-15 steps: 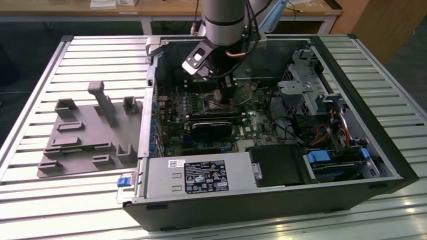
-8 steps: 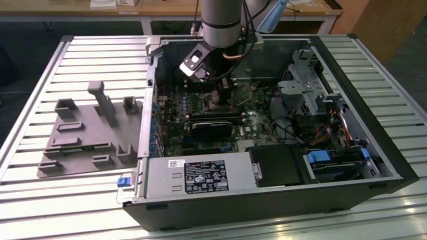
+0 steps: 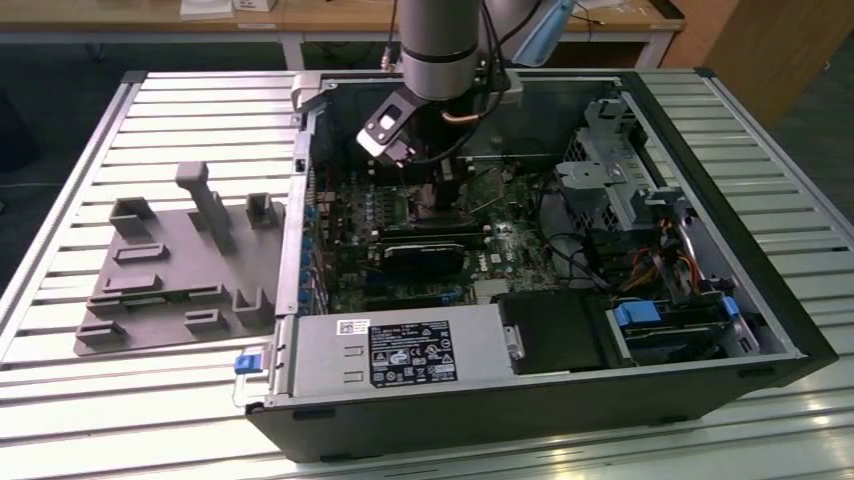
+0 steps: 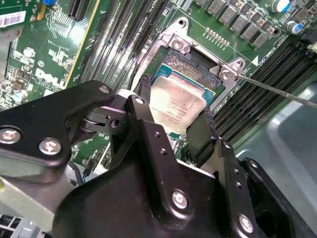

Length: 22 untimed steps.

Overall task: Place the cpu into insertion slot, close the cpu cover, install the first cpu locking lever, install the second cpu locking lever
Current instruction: 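Place the cpu into insertion slot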

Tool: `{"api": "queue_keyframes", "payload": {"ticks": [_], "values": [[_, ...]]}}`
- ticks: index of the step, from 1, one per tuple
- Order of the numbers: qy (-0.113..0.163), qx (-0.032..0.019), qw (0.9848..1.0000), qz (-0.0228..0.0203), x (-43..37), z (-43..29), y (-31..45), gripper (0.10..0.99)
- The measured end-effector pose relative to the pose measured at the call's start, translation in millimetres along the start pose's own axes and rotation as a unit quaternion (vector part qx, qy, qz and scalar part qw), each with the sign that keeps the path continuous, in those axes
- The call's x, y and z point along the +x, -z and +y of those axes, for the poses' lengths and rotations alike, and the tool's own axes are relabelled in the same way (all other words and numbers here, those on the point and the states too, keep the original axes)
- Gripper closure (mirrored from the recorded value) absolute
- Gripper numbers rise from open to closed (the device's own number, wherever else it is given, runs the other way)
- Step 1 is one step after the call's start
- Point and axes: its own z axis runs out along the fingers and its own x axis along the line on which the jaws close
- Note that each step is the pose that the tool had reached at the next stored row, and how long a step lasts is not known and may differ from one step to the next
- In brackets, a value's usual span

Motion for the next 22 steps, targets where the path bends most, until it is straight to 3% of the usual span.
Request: {"api": "queue_keyframes", "payload": {"ticks": [22], "values": [[-0.016,0.0000,0.9999,-0.0013,1.9,-3.3,-17.2,0.549]]}}
